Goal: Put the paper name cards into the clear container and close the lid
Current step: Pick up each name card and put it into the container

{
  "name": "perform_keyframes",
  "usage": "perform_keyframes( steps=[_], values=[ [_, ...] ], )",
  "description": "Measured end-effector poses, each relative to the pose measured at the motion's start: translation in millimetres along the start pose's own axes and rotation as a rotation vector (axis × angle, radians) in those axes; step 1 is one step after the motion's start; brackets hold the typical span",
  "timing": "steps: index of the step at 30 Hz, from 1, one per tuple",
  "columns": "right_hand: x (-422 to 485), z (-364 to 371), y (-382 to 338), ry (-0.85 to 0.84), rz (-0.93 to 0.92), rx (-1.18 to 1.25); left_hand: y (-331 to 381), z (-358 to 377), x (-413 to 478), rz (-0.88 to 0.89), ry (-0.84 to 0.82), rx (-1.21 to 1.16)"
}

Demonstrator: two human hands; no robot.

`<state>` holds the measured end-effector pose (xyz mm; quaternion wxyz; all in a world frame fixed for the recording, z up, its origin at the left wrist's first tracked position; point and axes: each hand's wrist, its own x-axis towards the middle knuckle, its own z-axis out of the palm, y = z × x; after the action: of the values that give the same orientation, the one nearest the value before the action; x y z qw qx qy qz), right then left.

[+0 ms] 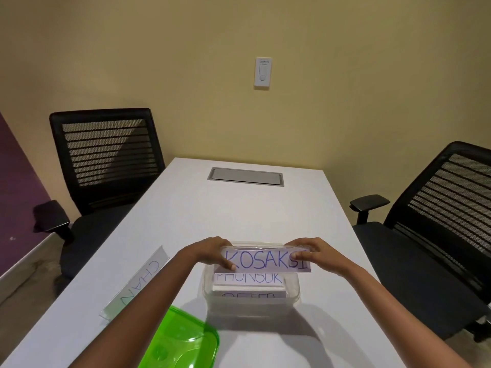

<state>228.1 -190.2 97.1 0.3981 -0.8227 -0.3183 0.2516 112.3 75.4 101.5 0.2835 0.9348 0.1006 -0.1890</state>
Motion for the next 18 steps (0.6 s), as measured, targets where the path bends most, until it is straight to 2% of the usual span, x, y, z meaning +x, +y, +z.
perform_keyframes(
  steps=[6,11,18],
  values=[
    [29.1,9.9,3.2,-0.069,0.018,-0.28,-7.7,5.0,34.3,-0.077,-0.032,0.209],
    [59.8,23.3,10.9,-0.2,0.05,-0.539,-17.5,17.3,63.2,-0.12,-0.035,0.375],
    [88.2,45.2,32.0,-0.295,0.067,-0.756,-29.9,42.6,95.2,-0.159,-0.089,0.507]
  ],
)
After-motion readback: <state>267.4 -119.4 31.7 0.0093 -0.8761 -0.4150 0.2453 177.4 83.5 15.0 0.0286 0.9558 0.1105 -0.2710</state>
